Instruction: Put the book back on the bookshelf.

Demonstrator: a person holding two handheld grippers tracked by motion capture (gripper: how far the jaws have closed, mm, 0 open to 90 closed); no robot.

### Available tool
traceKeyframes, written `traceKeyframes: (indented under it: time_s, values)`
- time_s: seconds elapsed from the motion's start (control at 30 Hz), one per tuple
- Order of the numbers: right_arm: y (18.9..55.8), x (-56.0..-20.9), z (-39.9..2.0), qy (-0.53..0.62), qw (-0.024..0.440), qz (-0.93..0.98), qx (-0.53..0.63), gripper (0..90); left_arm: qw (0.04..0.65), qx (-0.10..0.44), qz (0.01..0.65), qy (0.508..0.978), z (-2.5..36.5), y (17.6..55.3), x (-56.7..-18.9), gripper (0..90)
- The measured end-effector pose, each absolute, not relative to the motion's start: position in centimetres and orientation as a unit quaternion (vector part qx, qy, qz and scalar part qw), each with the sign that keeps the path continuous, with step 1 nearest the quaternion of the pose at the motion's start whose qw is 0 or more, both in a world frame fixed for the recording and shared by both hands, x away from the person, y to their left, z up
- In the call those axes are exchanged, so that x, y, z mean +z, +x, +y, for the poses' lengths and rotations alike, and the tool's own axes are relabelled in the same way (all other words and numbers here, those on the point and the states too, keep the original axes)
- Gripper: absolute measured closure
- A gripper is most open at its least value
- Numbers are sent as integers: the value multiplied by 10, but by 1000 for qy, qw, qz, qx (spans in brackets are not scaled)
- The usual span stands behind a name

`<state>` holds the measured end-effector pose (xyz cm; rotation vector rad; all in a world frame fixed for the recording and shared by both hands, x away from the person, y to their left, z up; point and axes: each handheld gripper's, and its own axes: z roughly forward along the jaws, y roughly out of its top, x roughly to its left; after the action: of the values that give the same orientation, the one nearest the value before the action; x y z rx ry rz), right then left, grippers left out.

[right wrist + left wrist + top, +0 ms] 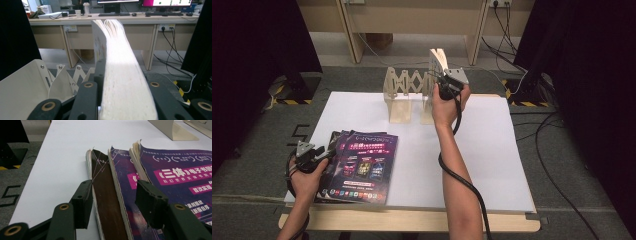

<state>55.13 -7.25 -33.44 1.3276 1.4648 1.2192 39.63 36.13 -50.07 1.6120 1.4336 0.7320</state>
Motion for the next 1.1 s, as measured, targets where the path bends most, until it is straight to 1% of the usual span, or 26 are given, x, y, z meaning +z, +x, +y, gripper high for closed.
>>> traceKeyframes:
  time_s: [0.1,0.23,0.4,0.57,0.8,1.1]
  values:
    - [550,-332,-74,528,395,575,485,682,419,292,571,642,361,396,-501,475]
    - [547,-332,-74,528,392,573,489,657,419,290,572,643,362,396,-501,475]
    - [541,-334,-73,531,377,574,496,656,419,291,569,645,361,396,-501,480]
    - [536,-331,-76,529,386,574,492,642,416,294,568,647,360,396,-500,481]
    - [533,-331,-77,531,383,575,491,612,416,293,569,646,361,396,-501,480]
    - [524,-334,-79,530,384,577,488,600,417,293,569,646,360,396,-501,480]
